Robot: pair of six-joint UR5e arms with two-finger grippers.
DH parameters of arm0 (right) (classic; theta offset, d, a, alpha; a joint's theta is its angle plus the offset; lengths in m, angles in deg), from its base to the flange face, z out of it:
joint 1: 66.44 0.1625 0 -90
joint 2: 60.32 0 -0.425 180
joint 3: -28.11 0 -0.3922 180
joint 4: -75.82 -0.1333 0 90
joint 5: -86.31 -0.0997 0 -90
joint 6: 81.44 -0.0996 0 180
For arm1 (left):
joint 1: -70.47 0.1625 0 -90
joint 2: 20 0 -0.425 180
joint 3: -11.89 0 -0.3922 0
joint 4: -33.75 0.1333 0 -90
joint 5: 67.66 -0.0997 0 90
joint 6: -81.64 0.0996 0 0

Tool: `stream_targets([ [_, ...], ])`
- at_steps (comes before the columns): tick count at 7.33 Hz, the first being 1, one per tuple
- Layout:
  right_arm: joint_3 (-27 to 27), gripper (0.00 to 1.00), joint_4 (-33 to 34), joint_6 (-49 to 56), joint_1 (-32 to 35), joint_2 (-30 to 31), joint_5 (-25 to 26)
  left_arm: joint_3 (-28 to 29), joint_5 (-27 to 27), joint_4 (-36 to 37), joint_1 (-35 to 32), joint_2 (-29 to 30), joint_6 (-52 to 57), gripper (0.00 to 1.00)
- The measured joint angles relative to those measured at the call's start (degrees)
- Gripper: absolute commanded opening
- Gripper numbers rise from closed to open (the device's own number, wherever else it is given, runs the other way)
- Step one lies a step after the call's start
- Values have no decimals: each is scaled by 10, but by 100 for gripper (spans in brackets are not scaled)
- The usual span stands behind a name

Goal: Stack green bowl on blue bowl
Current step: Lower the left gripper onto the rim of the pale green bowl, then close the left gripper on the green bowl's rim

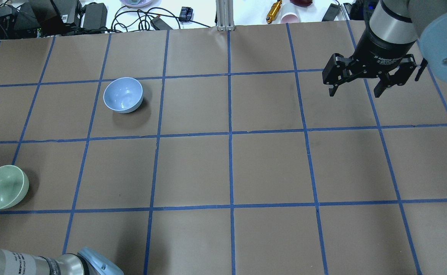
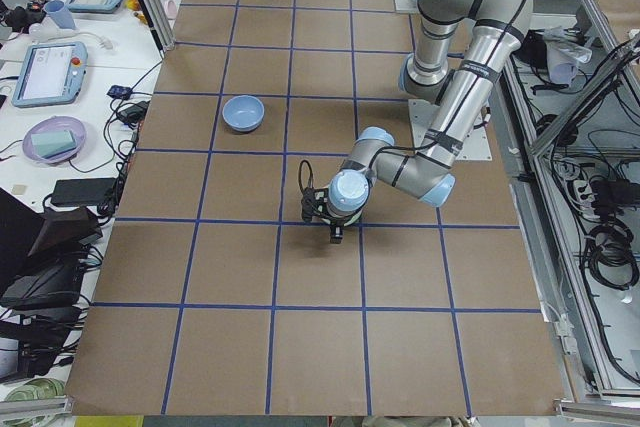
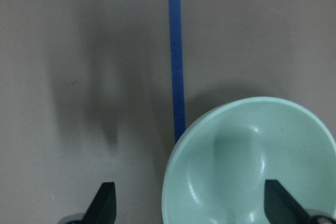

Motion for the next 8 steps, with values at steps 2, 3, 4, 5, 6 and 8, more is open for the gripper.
stream_targets([
  [2, 0, 100, 0, 0, 0, 0, 0, 0, -2, 1, 0, 13, 7, 98],
  [3, 0, 100, 0, 0, 0, 0, 0, 0, -6, 3, 0, 18, 8, 98],
  [4, 0, 100, 0, 0, 0, 0, 0, 0, -11, 3, 0, 23, 8, 98],
  [5, 0, 100, 0, 0, 0, 0, 0, 0, -15, 4, 0, 28, 7, 98],
  [6, 0, 100, 0, 0, 0, 0, 0, 0, -17, 4, 0, 34, 5, 98],
  [8, 0, 100, 0, 0, 0, 0, 0, 0, -18, 4, 0, 43, 2, 81],
])
